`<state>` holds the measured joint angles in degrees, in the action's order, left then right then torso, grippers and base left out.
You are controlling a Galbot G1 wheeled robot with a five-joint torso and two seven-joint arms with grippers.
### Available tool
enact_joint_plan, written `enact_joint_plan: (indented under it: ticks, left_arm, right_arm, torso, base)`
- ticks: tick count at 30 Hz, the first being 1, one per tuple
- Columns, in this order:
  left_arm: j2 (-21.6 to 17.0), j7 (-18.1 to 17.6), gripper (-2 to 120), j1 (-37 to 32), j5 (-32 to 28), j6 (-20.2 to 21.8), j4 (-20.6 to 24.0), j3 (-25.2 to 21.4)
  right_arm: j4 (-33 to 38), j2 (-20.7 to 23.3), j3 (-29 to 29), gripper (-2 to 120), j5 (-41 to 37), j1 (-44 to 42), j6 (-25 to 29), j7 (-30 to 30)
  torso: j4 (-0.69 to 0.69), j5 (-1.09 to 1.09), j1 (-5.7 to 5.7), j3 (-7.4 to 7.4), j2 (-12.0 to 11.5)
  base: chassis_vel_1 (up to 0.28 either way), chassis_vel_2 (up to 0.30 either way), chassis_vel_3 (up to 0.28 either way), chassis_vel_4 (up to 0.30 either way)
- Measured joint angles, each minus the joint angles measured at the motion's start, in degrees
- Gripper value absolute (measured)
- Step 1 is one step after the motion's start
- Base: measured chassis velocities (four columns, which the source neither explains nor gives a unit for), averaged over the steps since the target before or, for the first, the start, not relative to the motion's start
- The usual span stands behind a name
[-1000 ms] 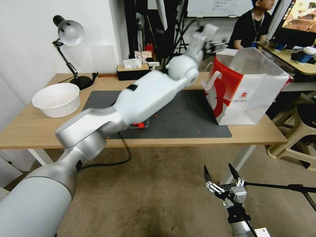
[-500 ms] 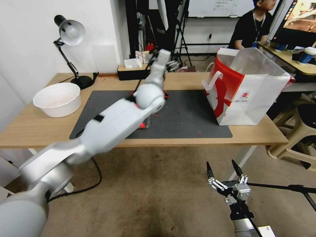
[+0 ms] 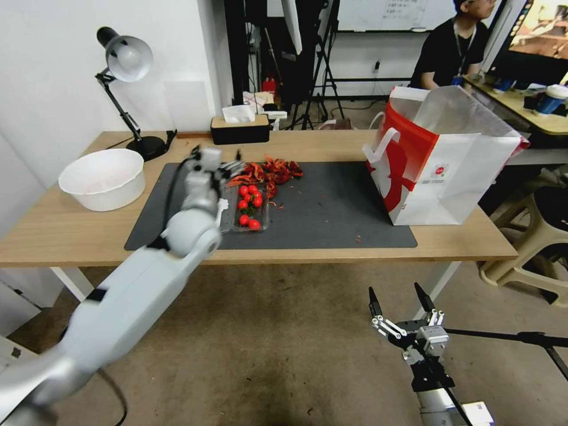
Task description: Pick up the trash from the table and place it into the takeout bag.
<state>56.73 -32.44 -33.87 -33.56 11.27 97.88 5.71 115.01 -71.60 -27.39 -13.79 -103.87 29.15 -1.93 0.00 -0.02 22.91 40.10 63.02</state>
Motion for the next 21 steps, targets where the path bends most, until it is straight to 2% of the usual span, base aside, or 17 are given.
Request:
enact_joint_plan:
  ticks: [2,4,9,11,12,15,17,21]
  left_arm:
    - [-2.75,1.8,100,-9.53,1.61,-1.0,4.69,-6.59]
    - [-3.52,1.61,100,-17.15,3.93,-3.36,7.79,-11.41]
    - [-2.71,0.15,100,-21.87,5.08,-5.18,10.09,-14.63]
    - [-1.67,0.13,100,-25.99,5.39,-5.68,12.49,-17.8]
    - [-1.02,0.77,100,-29.36,5.68,-6.31,13.8,-19.77]
    - [-0.72,1.25,100,-31.08,5.87,-6.87,14.32,-20.71]
    - [0.33,2.94,100,-36.19,7.26,-9.21,15.57,-23.38]
    - [2.33,5.01,100,-41.34,9.46,-11.74,16.96,-26.53]
  right_arm:
    - [0.11,0.4,0.29,100,0.03,0.46,-0.3,-0.05]
    - [0.11,0.67,0.55,100,0.08,0.68,-0.43,-0.05]
    - [0.1,0.7,0.54,100,0.07,0.71,-0.48,-0.05]
    - [0.12,0.62,0.51,100,0.06,0.79,-0.59,-0.05]
    - [0.2,0.58,0.5,100,0.04,0.87,-0.68,-0.05]
    - [0.23,0.58,0.49,100,0.02,0.93,-0.73,-0.05]
    - [0.24,0.65,0.48,100,-0.07,1.09,-0.84,-0.06]
    - [0.27,0.73,0.48,100,-0.16,1.19,-0.92,-0.07]
  torso:
    - [0.0,0.0,0.0,0.0,0.0]
    - [0.02,0.0,-0.01,0.0,0.01]
    - [-0.04,0.01,-0.01,0.0,0.01]
    - [-0.04,0.03,-0.01,0.0,0.01]
    - [-0.02,0.03,-0.01,0.0,0.01]
    - [-0.01,0.02,-0.01,0.0,0.01]
    - [0.01,0.02,-0.01,0.0,0.01]
    - [0.0,0.02,-0.01,0.0,0.01]
  base:
    - [0.0,0.0,0.0,0.0]
    - [0.0,0.0,0.0,0.0]
    - [0.0,0.0,0.0,0.0]
    - [0.0,0.0,0.0,0.0]
    - [0.0,0.0,0.0,0.0]
    - [0.0,0.0,0.0,0.0]
    - [0.0,0.0,0.0,0.0]
    - [0.0,0.0,0.0,0.0]
